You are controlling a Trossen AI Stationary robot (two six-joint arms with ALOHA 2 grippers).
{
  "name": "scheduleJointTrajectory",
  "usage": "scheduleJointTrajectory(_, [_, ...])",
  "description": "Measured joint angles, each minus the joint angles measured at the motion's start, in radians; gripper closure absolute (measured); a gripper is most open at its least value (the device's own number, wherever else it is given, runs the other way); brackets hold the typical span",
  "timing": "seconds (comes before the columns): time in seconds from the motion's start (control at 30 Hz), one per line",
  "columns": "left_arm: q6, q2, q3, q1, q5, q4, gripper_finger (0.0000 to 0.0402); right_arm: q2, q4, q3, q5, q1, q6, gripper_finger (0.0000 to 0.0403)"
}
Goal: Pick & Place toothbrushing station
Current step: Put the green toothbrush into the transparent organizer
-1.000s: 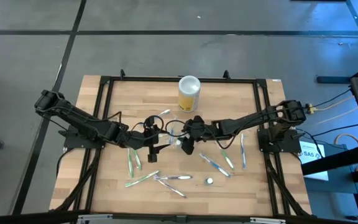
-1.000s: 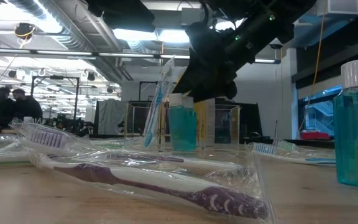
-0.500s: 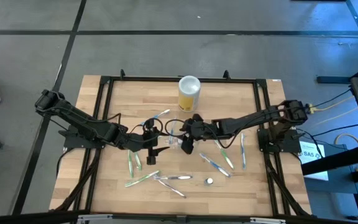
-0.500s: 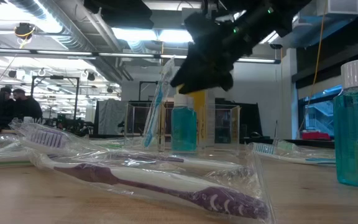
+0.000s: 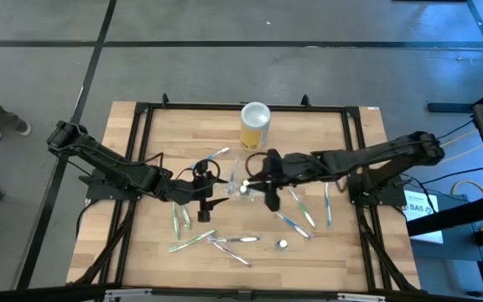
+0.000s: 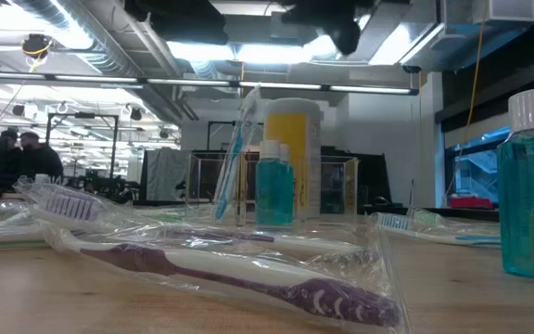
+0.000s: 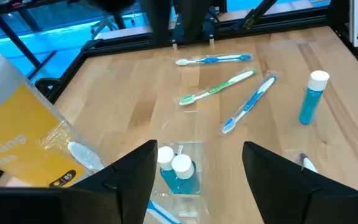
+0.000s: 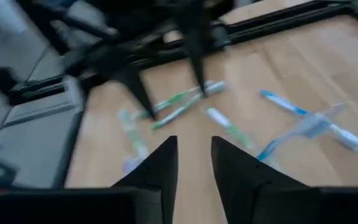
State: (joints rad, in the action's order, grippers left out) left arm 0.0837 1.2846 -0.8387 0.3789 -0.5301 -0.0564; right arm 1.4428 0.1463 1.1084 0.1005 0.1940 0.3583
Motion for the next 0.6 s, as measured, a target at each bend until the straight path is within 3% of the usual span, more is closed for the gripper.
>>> scheduleJointTrajectory(0.17, [-0.001,0.000,0.000,0.017,0.000,0.000,0.0168,-0.077,0.076,0.000,-0.160,0.029,0.013,0.0329])
scheduleJointTrajectory(0.37, [-0.008,0.000,0.000,0.033,-0.001,0.000,0.0168,-0.106,0.252,0.000,-0.341,0.080,0.143,0.0358])
scheduleJointTrajectory(0.6, [-0.010,0.000,0.000,0.034,0.001,0.000,0.0168,-0.094,0.547,-0.001,-0.292,0.152,0.438,0.0357])
